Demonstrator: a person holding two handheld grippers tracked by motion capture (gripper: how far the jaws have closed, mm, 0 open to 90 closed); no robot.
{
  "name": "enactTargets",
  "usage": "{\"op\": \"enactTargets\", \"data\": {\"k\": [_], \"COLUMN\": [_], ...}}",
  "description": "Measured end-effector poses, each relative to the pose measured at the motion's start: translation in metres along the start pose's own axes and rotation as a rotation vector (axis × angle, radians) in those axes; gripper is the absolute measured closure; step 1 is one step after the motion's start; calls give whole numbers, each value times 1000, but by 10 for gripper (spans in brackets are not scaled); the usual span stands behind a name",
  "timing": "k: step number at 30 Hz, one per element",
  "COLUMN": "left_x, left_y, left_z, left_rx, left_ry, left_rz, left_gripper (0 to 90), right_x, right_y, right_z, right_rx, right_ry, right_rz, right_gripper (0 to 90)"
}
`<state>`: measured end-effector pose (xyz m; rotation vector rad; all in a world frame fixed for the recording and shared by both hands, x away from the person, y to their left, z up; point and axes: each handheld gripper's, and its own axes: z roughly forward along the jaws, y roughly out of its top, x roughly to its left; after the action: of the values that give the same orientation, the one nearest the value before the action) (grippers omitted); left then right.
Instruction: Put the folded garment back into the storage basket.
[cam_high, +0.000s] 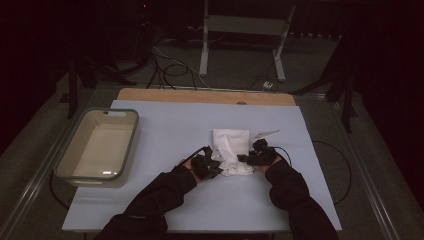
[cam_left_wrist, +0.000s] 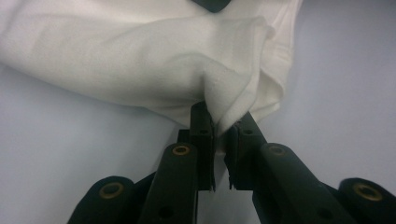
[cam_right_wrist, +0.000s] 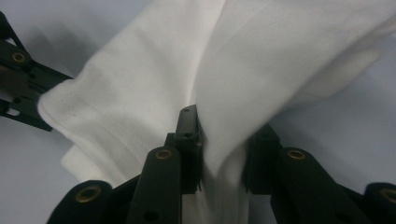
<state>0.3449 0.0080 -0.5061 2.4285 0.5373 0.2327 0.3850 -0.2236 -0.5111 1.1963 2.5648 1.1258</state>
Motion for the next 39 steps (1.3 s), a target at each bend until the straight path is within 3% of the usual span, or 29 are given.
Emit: {"op": "enactTargets", "data": {"k": [17,21,39], "left_x": [7,8,13], "left_y": [3,2,-6], "left_z": [-26,-33,-66], "left_rx": [-14,-16,3], "left_ry": [17,7,36], "left_rz": [24,52,55], "left_gripper": [835,834,834], "right_x": [13,19,43], "right_y": [15,19,33], "right_z": [-13,-16,-16], "right_rx": [-53,-59,-103], "right_ry": [18,21,48], "right_rz": [20,9,10], "right_gripper": [725,724,723]}}
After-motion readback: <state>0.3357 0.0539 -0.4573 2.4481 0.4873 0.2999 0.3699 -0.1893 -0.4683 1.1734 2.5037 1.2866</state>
